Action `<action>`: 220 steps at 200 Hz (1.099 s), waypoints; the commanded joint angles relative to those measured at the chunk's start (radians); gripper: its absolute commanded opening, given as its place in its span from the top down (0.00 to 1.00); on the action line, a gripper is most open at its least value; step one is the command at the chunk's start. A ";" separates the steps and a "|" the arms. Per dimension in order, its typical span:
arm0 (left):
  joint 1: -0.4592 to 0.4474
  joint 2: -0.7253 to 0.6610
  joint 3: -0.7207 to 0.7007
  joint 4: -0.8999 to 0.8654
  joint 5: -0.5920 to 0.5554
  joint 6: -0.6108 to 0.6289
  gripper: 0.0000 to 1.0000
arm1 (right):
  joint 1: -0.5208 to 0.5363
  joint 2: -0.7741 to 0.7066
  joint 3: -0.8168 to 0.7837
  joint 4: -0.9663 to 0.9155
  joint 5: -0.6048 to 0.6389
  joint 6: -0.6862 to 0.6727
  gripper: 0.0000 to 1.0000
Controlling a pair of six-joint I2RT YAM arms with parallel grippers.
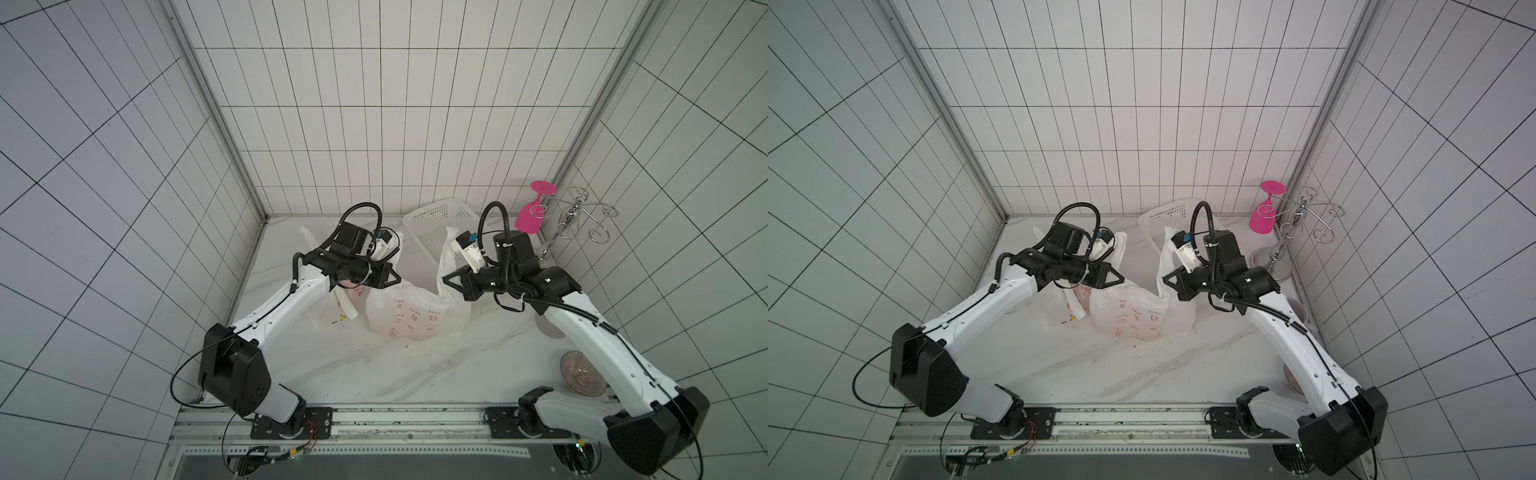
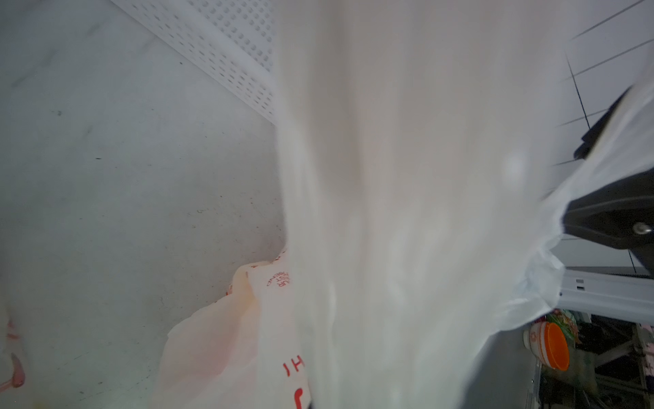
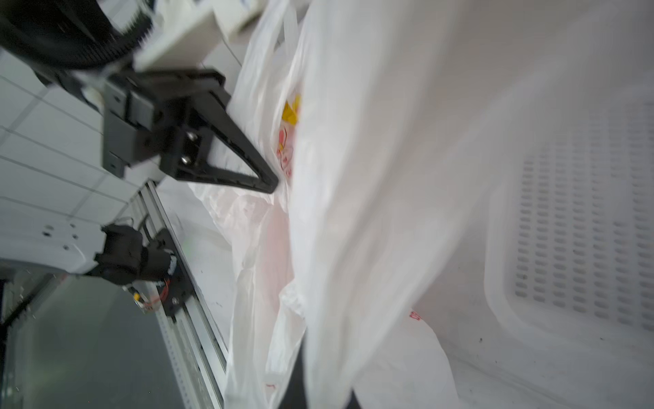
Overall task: Place the peach into a plastic bag & tie a knot
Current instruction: Cross the plastic bag at the center of the board.
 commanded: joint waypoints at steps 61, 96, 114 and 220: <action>-0.040 0.202 0.122 -0.053 0.204 0.232 0.81 | 0.129 0.141 0.245 -0.245 -0.063 -0.373 1.00; -0.039 0.154 0.069 0.053 0.281 0.229 0.70 | 0.131 0.209 0.321 -0.310 -0.072 -0.413 1.00; -0.033 0.109 0.019 0.113 0.315 0.224 0.64 | 0.131 0.232 0.337 -0.320 -0.075 -0.415 1.00; 0.026 -0.070 -0.209 0.426 0.446 0.126 0.35 | 0.122 0.270 0.365 -0.341 -0.133 -0.414 1.00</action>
